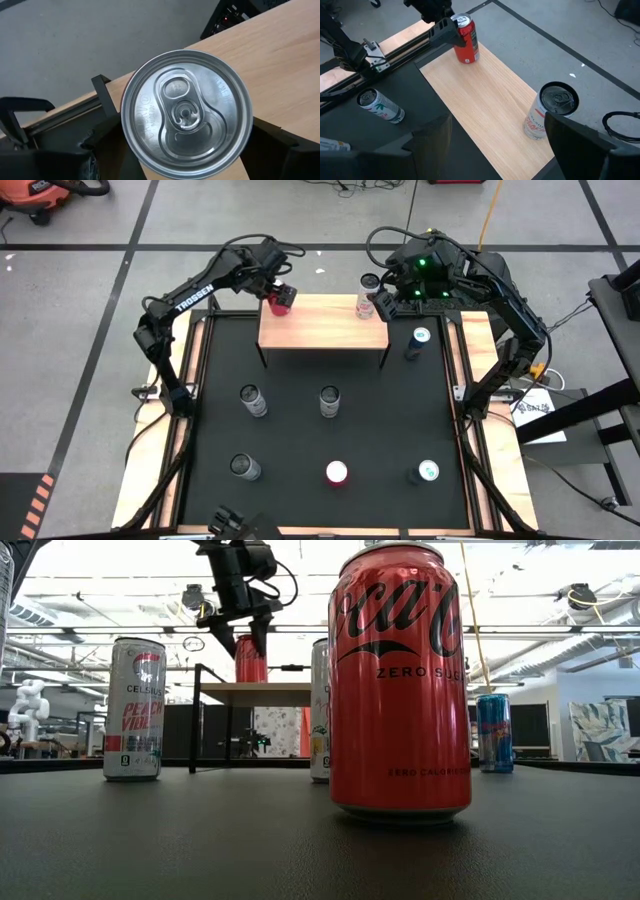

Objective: Place canned beverage on shelf
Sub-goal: Put the top red soda can on the shelf

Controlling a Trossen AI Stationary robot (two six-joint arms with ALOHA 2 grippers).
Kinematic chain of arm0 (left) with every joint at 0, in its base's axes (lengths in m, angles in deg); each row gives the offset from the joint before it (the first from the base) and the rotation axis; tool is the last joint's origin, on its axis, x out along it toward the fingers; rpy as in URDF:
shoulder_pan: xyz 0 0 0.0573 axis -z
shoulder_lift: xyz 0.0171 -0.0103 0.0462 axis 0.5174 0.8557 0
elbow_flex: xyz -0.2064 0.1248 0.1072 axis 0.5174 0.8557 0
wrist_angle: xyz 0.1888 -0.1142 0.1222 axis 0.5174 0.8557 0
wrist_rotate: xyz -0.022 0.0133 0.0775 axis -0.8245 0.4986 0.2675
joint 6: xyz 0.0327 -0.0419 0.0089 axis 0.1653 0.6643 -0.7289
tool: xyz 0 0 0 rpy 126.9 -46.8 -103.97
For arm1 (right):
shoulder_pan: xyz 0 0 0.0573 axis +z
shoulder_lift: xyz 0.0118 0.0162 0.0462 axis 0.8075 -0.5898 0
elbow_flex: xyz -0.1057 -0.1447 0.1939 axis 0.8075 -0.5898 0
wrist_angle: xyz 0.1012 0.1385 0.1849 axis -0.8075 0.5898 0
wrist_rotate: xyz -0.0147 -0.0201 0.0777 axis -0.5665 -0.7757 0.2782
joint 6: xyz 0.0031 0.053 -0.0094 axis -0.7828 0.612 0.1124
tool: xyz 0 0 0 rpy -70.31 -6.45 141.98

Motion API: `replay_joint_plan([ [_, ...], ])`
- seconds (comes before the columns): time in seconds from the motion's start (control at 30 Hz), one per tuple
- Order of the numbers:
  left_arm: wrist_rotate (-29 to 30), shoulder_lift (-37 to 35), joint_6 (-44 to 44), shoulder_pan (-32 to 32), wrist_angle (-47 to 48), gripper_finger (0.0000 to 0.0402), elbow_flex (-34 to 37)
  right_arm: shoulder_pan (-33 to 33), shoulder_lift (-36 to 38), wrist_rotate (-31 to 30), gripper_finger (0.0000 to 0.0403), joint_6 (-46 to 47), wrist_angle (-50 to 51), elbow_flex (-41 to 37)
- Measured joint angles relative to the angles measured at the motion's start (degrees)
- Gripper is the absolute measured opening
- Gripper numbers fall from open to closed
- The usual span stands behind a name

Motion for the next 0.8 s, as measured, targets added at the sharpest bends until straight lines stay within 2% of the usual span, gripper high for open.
replay_joint_plan([
  [0.2, 0.0, 0.0, 0.97, 0.89, 0.0, 0.031, 0.0, 0.0, 0.0, 0.0, 0.0303, 0.0, 0.61, 0.0],
  [0.37, 0.0, -0.08, 7.68, 1.21, 1.02, 0.031, -0.07, 0.0, 0.0, 0.0, 0.0303, 0.12, 0.72, 0.0],
  [0.8, 2.95, -0.11, 15.55, 1.54, 2.57, 0.031, -0.07, 0.0, 0.0, 0.0, 0.0303, 0.61, 0.66, 0.0],
])
